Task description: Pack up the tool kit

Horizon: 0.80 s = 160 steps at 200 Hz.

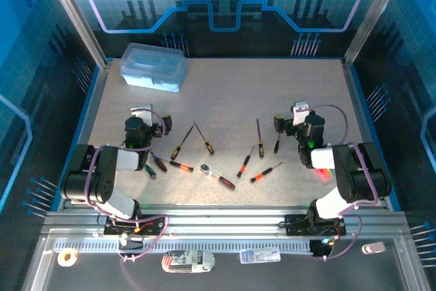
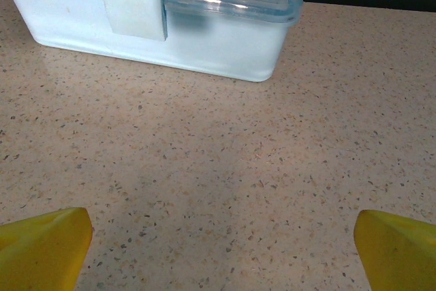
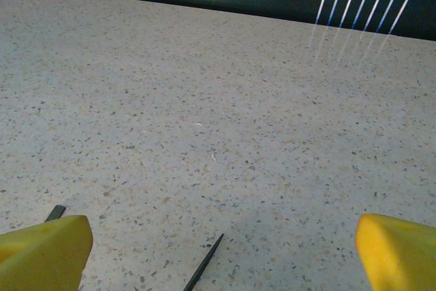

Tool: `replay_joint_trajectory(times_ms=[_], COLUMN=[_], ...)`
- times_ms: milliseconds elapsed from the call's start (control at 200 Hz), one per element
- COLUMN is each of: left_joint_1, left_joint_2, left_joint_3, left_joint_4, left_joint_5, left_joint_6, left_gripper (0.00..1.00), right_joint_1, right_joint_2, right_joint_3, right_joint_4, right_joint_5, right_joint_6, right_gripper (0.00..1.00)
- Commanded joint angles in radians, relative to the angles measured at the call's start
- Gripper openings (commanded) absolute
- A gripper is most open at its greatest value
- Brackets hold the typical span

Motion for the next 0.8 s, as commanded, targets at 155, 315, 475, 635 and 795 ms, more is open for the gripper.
replay_joint_trajectory(times_ms=[155,315,475,635,795], left_joint_1=[-0.002,-0.003,-0.009,-0.011,-0.012], left_joint_2=[0.003,-0.041,-0.172,-0.307,-0.399], left_joint_3=[0.017,0.050,0.173,0.270,0.422], left_joint_4=[0.003,-0.088,-0.403,-0.592,-0.822], left_joint_5=[0.007,-0.006,-0.007,-0.027,-0.150], left_joint_6=[0.025,0.020,0.016,-0.054,-0.273], left_gripper=[0.99,0.99,0.99,0.99,0.99], right_joint_1=[-0.014,-0.010,0.018,0.098,0.102], right_joint_2=[-0.009,-0.037,-0.136,-0.249,-0.291], right_joint_3=[-0.001,0.015,0.112,0.313,0.556], right_joint_4=[0.000,-0.050,-0.296,-0.675,-1.045], right_joint_5=[-0.022,0.046,0.141,0.301,0.174], right_joint_6=[0.012,0.031,0.025,0.070,0.301], right_gripper=[1.00,1.00,1.00,1.00,1.00])
